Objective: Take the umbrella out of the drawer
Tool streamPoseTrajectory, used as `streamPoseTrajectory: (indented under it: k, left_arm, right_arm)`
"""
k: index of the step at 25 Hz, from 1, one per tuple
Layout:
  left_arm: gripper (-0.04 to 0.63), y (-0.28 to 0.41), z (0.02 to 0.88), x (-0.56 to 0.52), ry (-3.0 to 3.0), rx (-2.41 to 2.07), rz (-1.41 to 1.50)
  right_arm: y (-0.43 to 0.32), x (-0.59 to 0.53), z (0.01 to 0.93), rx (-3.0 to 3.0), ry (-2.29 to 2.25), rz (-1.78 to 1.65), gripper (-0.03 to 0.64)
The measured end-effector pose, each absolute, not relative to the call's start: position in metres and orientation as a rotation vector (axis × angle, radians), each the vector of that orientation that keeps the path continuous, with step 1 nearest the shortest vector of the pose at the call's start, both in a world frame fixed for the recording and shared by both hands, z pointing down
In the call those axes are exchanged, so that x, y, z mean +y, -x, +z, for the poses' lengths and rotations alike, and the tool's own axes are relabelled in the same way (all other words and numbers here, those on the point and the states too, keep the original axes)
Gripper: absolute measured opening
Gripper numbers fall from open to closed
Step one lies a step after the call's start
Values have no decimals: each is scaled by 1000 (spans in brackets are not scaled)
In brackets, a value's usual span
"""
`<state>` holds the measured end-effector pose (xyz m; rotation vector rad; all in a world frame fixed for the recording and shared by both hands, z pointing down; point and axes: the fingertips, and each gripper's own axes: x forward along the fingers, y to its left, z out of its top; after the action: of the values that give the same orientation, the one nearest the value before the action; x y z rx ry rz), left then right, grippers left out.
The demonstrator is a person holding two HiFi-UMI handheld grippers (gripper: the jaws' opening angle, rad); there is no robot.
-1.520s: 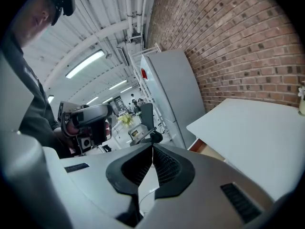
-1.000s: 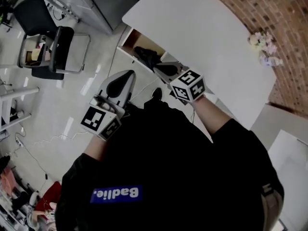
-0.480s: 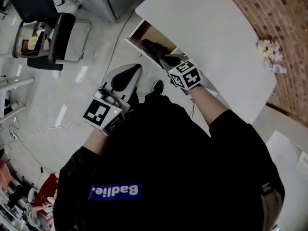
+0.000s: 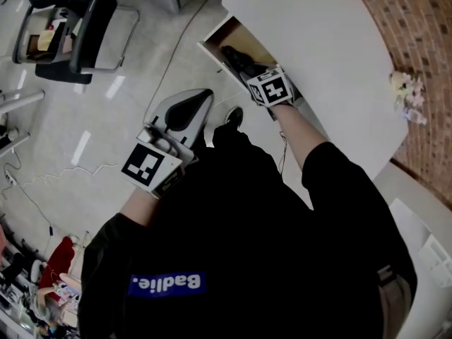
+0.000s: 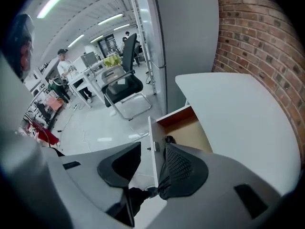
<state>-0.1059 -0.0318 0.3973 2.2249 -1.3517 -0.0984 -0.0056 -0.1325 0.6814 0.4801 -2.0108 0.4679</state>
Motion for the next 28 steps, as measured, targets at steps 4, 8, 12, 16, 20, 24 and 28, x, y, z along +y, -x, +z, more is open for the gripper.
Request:
streamPoseTrajectory:
  k: [4,8,12,16,20,24,28]
  left_arm:
    - [-3,115,407,-32,-2194,-1376,-106]
    - [-3,123,414,-34,-2171,-1412,-120]
    - [-3,130,419,-37,-2155,-1452,-123]
    - [-3,137,423,-35,-2132,-1487,-115]
    - [-3,140,430,-31,-2108,-1512,-89]
    - [-3,140,435,-29,-2090,-1537,-84]
    - [-3,138,441,-32,-2083,-1539,-80]
  right_arm:
    - [13,-141,716,-1935,-451,446,187]
    - [19,-145,746,-1876,-408,434,195]
    - [20,-142,778,-1820,-361,462,201]
    - [5,-143,812,-1706,-326,454,206]
    - [-5,-157,835,-1630,-321,402,212]
    - [-17,-156,853,-1545,-327,449,218]
    - [-22,-156,873,-1509,-313,458,221]
